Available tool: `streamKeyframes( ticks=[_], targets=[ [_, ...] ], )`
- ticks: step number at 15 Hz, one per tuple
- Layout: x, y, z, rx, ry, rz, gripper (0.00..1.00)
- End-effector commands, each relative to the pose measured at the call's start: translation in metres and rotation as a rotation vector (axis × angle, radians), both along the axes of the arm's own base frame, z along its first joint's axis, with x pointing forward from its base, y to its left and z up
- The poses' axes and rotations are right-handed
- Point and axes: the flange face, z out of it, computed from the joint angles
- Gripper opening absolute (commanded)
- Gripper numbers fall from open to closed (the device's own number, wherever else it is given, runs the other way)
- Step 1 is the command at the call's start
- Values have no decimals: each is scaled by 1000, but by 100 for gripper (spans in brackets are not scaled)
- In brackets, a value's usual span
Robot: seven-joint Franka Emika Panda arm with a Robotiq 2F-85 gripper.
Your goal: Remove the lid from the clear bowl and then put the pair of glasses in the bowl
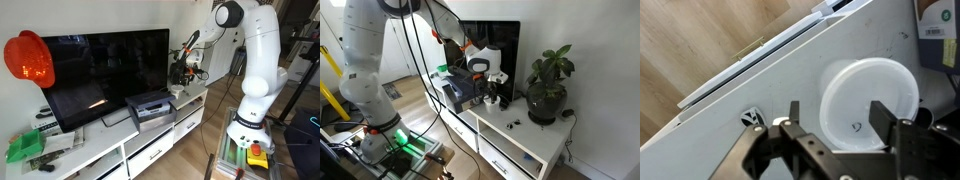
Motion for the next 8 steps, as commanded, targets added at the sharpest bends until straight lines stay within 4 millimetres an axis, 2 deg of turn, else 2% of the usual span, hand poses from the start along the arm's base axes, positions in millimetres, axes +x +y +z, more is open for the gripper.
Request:
streamKeyframes(
  ticks=[1, 2, 3, 4, 6, 7, 8],
  targets=[
    [6, -12, -10, 38, -9, -10, 42],
    [6, -14, -13, 38, -5, -12, 35],
    [6, -15, -15, 40, -2, -11, 41],
    [6, -16, -17, 42, 0, -14, 71],
    [7, -17, -21, 46, 7, -16, 66],
    [7, -18, -23, 49, 9, -14, 58],
    [7, -18, -24, 51, 11, -13, 55]
  ],
)
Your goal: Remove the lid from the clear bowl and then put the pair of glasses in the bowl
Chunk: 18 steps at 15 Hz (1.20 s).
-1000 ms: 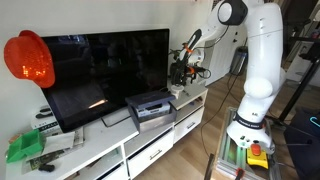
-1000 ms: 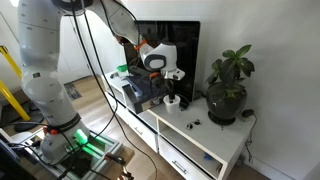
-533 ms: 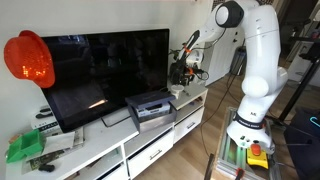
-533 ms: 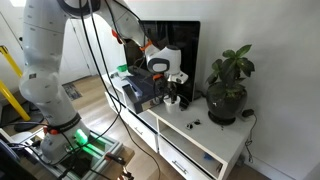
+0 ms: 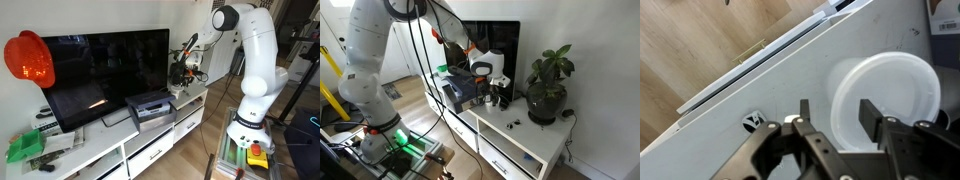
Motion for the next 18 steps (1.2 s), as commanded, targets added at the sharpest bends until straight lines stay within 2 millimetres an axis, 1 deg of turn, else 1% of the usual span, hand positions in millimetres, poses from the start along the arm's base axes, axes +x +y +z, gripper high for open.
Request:
streamKeyframes(
  ticks=[1, 2, 3, 5, 6, 8, 10, 11, 13, 16, 18],
  targets=[
    [4, -6, -5, 34, -5, 1, 46],
    [5, -6, -6, 37, -3, 3, 37],
    [5, -6, -7, 36, -1, 1, 23],
    [6, -6, -9, 37, 0, 1, 8],
    [6, -6, -9, 38, 1, 1, 3],
    [6, -6, -11, 40, 4, 0, 0],
    [6, -7, -11, 38, 3, -2, 0],
    [7, -7, -10, 38, 1, -3, 2],
    [8, -7, -6, 30, -6, -1, 2],
    [5, -5, 13, 22, -16, -2, 2],
    [-2, -6, 27, 8, -7, -11, 2]
  ],
)
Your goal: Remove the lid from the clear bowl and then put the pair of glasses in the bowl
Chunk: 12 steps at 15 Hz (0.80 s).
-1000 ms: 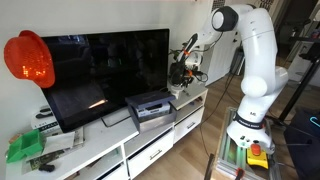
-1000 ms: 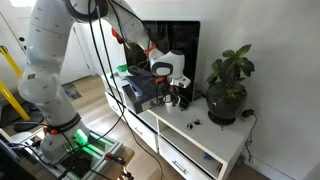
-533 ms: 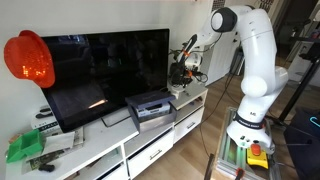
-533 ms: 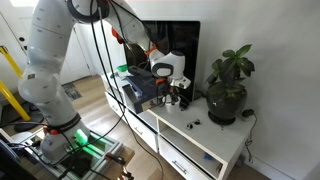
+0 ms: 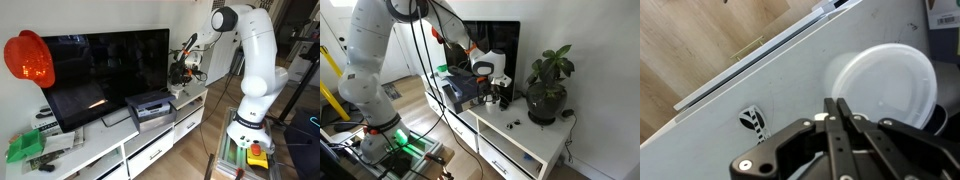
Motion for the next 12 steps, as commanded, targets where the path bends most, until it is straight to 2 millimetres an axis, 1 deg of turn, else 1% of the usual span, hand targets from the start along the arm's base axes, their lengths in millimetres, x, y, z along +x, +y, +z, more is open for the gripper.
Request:
streamKeyframes(
  ticks=[1, 4, 5, 7, 9, 12],
  targets=[
    [-15, -4, 34, -1, -2, -21, 2],
    [-37, -17, 61, -25, -6, -35, 2],
    [-47, -22, 69, -22, -4, -36, 2],
    [-68, -33, 76, -29, 26, -35, 2],
    [-94, -46, 72, -27, 96, -60, 2],
    [-132, -67, 55, -34, 239, -109, 2]
  ],
)
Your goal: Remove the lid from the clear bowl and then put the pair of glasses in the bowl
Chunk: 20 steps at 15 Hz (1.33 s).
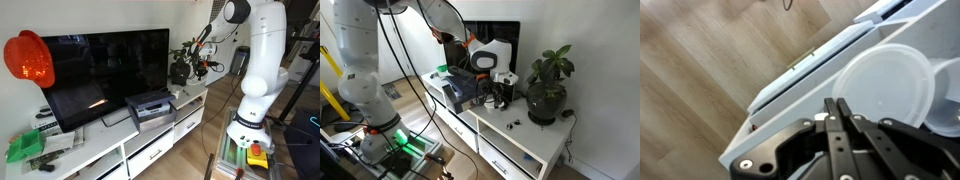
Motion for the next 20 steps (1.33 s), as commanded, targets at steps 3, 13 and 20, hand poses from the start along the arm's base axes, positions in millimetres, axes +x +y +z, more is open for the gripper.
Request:
streamKeyframes(
  ticks=[3, 13, 20],
  targets=[
    [-54, -20, -31, 6, 205, -98, 2],
    [10, -3, -134, -30, 113, -66, 2],
    [46, -6, -175, -95, 23, -45, 2]
  ],
)
